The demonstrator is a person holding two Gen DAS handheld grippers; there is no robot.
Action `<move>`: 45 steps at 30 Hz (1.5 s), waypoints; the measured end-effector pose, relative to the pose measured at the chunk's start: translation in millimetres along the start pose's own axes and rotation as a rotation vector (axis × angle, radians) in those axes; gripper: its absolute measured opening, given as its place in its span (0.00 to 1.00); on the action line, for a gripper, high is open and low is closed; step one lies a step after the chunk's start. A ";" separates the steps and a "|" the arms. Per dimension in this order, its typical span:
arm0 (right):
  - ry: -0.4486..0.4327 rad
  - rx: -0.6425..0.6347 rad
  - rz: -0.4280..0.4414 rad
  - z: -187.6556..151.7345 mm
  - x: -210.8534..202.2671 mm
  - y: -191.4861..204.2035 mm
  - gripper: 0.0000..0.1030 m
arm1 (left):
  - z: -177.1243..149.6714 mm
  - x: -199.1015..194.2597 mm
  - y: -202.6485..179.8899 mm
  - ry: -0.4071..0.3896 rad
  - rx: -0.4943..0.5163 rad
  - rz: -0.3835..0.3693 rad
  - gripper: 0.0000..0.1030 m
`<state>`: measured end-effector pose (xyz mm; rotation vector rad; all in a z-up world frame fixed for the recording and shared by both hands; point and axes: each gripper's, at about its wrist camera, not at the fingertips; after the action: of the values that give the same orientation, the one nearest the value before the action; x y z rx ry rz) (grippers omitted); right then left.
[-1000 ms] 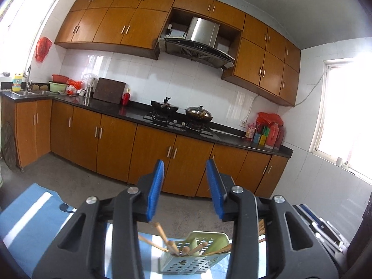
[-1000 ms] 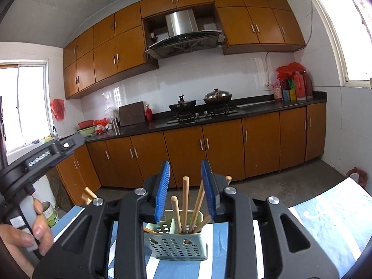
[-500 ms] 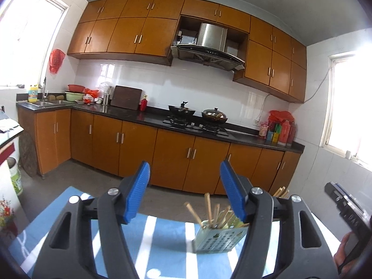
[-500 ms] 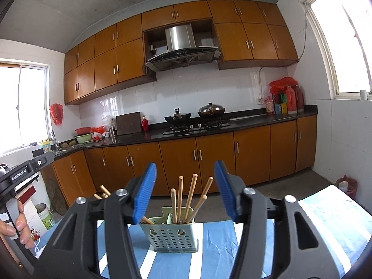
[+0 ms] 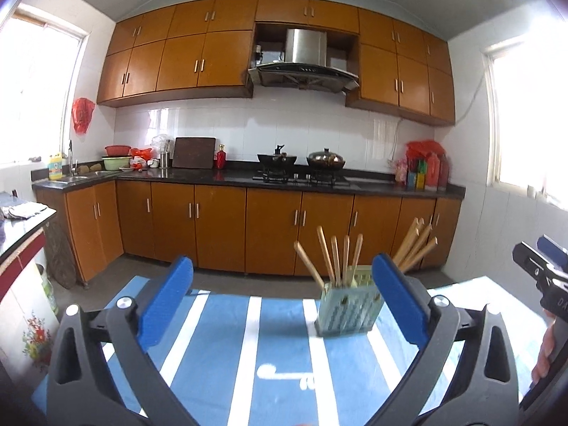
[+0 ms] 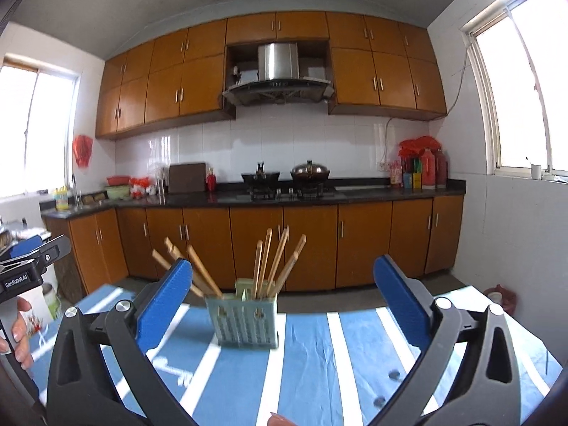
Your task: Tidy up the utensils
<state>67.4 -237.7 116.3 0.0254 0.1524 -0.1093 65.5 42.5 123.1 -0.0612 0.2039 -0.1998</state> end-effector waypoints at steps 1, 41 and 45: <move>0.020 -0.007 0.007 -7.2 -3.0 0.9 0.98 | -6.5 -4.0 -3.0 0.004 0.014 0.007 0.96; 0.252 -0.035 0.022 -113.5 -21.6 6.9 0.98 | -127.9 -11.9 -22.3 0.184 0.006 -0.006 0.96; 0.262 -0.031 0.020 -115.7 -20.4 6.1 0.98 | -132.4 -10.8 -23.2 0.195 0.001 -0.008 0.96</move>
<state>30.6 -225.6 5.2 0.0100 0.4150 -0.0833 23.3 16.7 -2.3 -0.0411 0.3977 -0.2142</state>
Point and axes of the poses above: each gripper's, at about its wrist camera, not at the fingertips, and x roughly the way its jaws point, y to its left, z to its top, and after that the axes turned 12 degrees about -z, right-handed
